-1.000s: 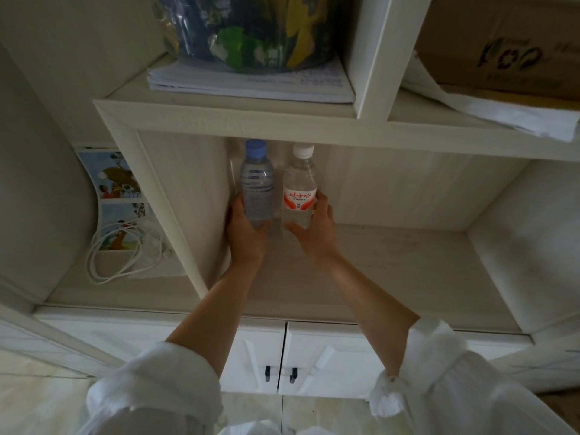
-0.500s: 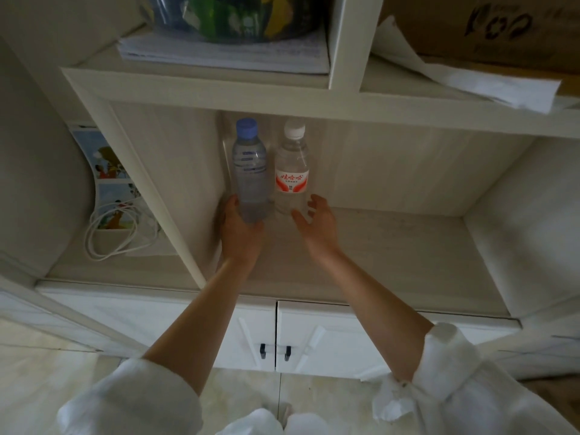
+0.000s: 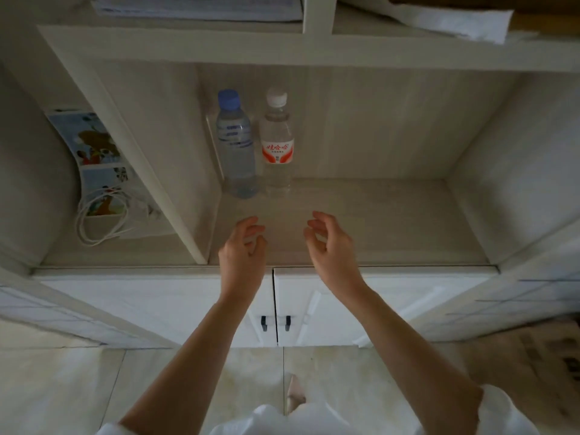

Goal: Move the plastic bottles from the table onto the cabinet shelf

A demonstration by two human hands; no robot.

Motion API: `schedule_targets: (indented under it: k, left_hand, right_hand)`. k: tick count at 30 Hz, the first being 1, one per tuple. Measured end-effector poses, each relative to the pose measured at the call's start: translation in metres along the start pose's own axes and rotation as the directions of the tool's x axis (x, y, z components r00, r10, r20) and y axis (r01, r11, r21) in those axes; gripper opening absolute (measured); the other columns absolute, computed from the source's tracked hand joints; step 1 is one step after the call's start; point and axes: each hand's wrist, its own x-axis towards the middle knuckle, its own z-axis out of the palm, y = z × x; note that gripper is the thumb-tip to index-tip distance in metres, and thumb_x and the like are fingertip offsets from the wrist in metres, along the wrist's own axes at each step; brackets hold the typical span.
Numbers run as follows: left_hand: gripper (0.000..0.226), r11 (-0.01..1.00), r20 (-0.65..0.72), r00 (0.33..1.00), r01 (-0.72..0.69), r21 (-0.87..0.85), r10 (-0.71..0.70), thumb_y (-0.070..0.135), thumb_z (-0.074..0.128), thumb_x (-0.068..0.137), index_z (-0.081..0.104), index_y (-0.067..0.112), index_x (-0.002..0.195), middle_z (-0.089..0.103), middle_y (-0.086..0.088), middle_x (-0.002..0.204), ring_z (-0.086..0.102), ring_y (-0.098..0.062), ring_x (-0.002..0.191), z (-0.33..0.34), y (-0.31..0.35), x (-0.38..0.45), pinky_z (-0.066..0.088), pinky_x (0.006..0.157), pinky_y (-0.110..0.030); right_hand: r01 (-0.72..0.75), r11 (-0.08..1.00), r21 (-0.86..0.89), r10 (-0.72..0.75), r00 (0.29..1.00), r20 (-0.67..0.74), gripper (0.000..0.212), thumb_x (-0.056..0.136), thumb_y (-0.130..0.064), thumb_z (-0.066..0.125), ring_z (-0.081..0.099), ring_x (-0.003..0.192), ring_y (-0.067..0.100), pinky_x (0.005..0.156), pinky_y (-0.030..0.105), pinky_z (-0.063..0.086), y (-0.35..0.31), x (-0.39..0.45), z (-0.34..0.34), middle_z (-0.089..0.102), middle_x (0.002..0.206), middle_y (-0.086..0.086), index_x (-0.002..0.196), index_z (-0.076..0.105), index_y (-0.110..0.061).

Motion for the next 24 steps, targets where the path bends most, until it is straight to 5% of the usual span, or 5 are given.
schedule_targets:
  k: [2,13,18,24]
  left_hand:
    - [0.031,0.999,0.053,0.998,-0.031,-0.013,0.031,0.004,0.056,0.088,0.062,0.017,0.116,0.070,0.010,0.098,0.067,-0.007,0.092,-0.002,-0.004,-0.015,0.055,0.085,-0.030]
    - [0.028,0.997,0.356,0.933,-0.063,0.033,0.047,0.012,0.057,0.093,0.060,0.025,0.116,0.070,0.010,0.098,0.065,-0.010,0.094,-0.053,-0.050,-0.103,0.054,0.084,-0.028]
    - [0.026,0.999,0.331,0.944,-0.029,0.039,0.015,0.008,0.058,0.091,0.061,0.021,0.113,0.070,0.010,0.092,0.065,-0.007,0.088,-0.086,-0.068,-0.129,0.052,0.078,-0.020]
    - [0.028,0.990,0.173,0.977,0.109,0.095,-0.124,0.004,0.059,0.088,0.062,0.018,0.112,0.071,0.007,0.090,0.066,-0.007,0.087,-0.114,-0.092,-0.150,0.056,0.076,-0.027]
  right_hand:
    - [-0.030,0.999,0.017,0.031,0.999,-0.032,0.036,0.094,-0.020,0.058,0.063,0.111,0.018,0.096,0.041,0.051,0.004,-0.022,-0.003,0.066,0.119,0.007,0.128,0.053,-0.009]
    - [-0.269,0.963,0.011,0.268,0.952,-0.145,0.034,0.096,-0.020,0.054,0.060,0.115,0.019,0.099,0.041,0.050,0.003,-0.151,0.023,0.064,0.123,0.007,0.129,0.051,-0.010]
    - [-0.271,0.962,-0.003,0.271,0.961,-0.064,0.035,0.096,-0.020,0.054,0.059,0.116,0.017,0.099,0.038,0.050,-0.006,-0.179,0.048,0.063,0.124,0.005,0.130,0.051,-0.011]
    - [-0.209,0.977,-0.042,0.213,0.966,0.146,0.035,0.097,-0.024,0.053,0.058,0.117,0.015,0.099,0.030,0.047,-0.014,-0.179,0.074,0.063,0.124,0.002,0.131,0.050,-0.014]
